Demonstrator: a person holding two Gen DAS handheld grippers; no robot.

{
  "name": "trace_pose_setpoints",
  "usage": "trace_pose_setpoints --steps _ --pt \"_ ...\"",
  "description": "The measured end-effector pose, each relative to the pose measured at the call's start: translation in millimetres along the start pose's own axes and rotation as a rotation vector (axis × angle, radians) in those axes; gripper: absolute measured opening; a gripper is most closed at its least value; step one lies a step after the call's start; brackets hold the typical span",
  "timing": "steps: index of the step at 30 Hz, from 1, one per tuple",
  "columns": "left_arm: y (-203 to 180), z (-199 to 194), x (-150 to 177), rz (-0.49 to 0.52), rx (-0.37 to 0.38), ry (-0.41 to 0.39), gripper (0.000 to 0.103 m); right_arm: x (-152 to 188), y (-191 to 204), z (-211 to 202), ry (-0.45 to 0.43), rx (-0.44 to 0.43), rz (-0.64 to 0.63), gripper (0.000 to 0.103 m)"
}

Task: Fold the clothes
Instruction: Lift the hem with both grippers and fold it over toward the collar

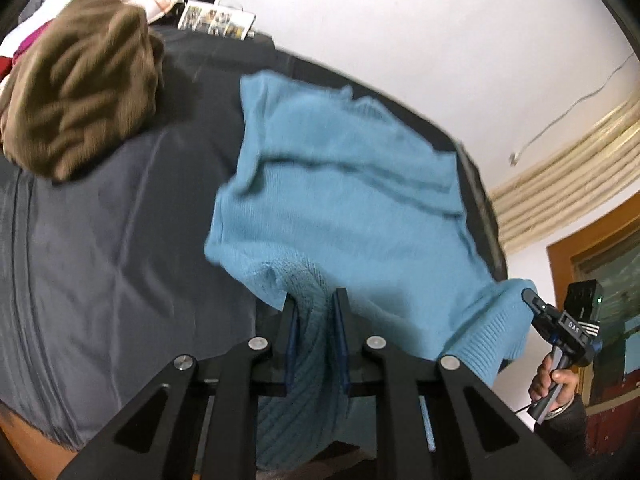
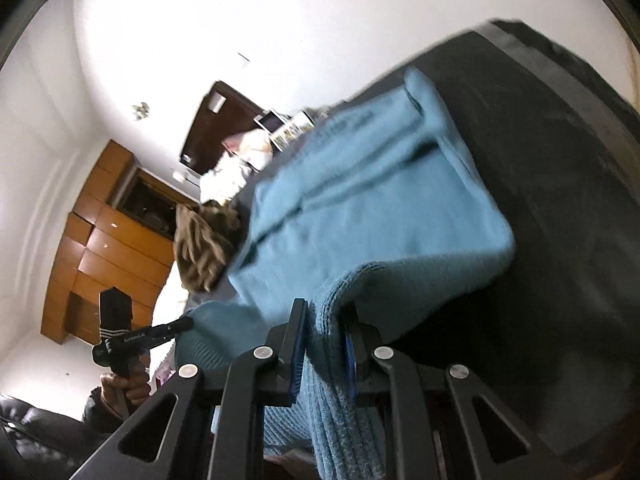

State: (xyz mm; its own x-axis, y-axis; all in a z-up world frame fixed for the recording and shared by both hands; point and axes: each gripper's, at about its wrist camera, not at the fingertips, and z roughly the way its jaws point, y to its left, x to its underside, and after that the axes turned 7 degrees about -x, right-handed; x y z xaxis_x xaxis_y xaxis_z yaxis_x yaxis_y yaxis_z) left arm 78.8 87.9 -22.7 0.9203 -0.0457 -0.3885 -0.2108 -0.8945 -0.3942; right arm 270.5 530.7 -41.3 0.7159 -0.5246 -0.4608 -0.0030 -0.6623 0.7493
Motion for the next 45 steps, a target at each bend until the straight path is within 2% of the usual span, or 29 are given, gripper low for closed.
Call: trace_pose_setpoints --steps 5,10,19,23,26,29,31,32,33,34,37,40,45 --pt "4.1 -5.5 -44.0 -0.062 0.034 -0.041 0.018 -51.4 13.7 -2.8 -0.059 -0.032 -0.049 0.018" --pt "7.9 2.5 -88.7 -0.123 0.079 -0.056 0.018 -92.9 14.6 -4.9 -0.098 0.017 -0.07 0.018" --pt "16.3 35.8 -167.9 -0.175 0.032 -0.098 0.018 -147.3 -21.5 32.5 -0.129 0.108 0.057 0.018" --pt "21.3 54.4 -193.4 -0.167 0.01 -0.076 0.018 -164.4 -39.0 51.6 -0.14 0.142 0.097 0.018" --pt "23.5 74.3 -196.1 -0.138 -0.01 -0.019 0.018 -175.5 -48.9 63.9 -0.132 0.219 0.104 0.018" --pt "26.1 87.6 -185.8 -0.124 0.0 0.059 0.018 -177.5 -55.7 74.7 -0.103 0.261 0.106 0.019" --pt "30.6 97.5 -173.2 -0.126 0.008 0.118 0.02 -172.9 -57.4 79.8 -0.066 0.321 0.094 0.031" --pt "32.5 99.7 -168.0 -0.128 0.01 0.138 0.023 -170.0 -58.3 80.0 -0.063 0.333 0.09 0.052" --pt "35.5 102.4 -160.9 -0.137 0.014 0.162 0.031 -166.1 -59.2 78.9 -0.065 0.343 0.09 0.073" --pt "38.5 105.0 -153.8 -0.146 0.018 0.185 0.039 -161.1 -60.4 76.6 -0.066 0.353 0.094 0.079" --pt "46.9 107.8 -135.8 -0.185 0.046 0.234 0.05 -149.4 -63.4 68.8 -0.057 0.357 0.118 0.08" --pt "51.4 106.2 -125.3 -0.215 0.083 0.26 0.054 -136.2 -60.8 59.7 -0.048 0.363 0.134 0.08" --pt "44.1 109.3 -118.7 -0.229 0.146 0.296 0.058 -121.1 -44.6 54.4 -0.03 0.321 0.125 0.08"
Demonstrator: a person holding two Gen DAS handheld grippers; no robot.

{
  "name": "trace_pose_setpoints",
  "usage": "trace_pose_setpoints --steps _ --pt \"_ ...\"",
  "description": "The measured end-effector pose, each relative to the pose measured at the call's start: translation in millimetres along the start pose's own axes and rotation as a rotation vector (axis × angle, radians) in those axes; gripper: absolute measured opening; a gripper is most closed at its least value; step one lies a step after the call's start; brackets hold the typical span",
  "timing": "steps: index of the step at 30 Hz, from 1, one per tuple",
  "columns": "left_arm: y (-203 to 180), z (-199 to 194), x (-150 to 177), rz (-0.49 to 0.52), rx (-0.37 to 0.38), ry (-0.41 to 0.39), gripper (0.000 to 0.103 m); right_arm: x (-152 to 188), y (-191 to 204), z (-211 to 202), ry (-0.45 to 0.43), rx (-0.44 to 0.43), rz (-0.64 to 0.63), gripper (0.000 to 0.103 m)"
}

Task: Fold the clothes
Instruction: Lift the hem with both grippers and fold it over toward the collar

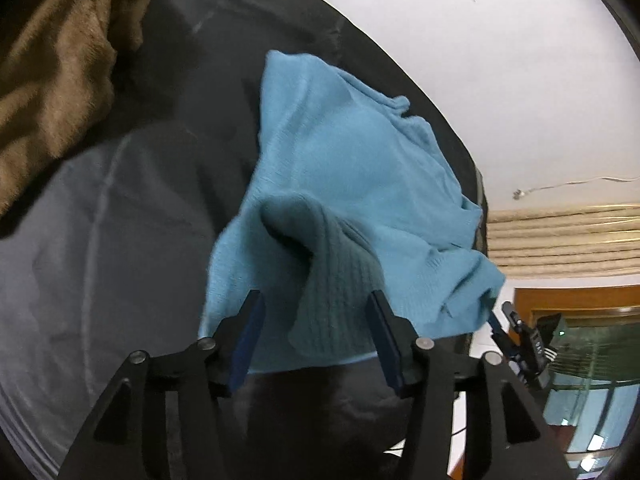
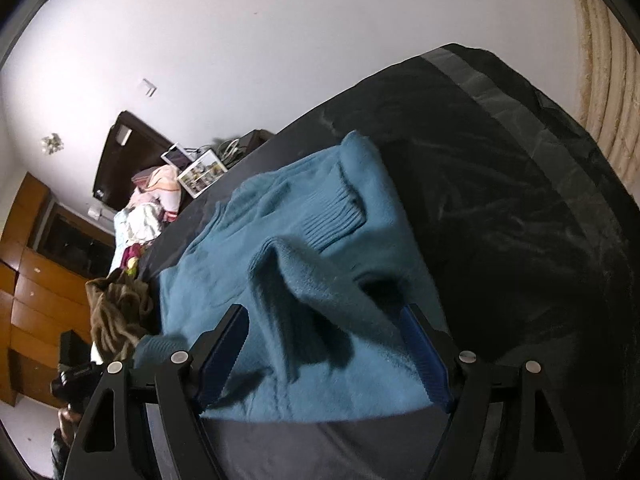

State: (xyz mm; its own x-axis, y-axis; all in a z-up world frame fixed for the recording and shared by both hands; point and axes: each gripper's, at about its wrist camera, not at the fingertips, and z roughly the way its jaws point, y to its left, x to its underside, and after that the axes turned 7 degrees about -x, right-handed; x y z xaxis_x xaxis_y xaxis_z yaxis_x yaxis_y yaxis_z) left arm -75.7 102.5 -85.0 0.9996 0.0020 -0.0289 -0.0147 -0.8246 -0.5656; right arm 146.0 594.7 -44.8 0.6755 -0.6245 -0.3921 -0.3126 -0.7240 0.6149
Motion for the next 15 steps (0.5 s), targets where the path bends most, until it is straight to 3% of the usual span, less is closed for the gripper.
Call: trace_pose_setpoints --steps 11,15 --pt "-20.0 34.4 -0.3 -0.006 0.023 0.061 0.063 11.3 45.3 -7.4 -0.04 -0.009 -0.086 0.08" --pt "-22.7 44.3 -4.7 -0.006 0.032 0.063 0.063 17.3 46.7 16.9 0.045 -0.026 -0.084 0.08"
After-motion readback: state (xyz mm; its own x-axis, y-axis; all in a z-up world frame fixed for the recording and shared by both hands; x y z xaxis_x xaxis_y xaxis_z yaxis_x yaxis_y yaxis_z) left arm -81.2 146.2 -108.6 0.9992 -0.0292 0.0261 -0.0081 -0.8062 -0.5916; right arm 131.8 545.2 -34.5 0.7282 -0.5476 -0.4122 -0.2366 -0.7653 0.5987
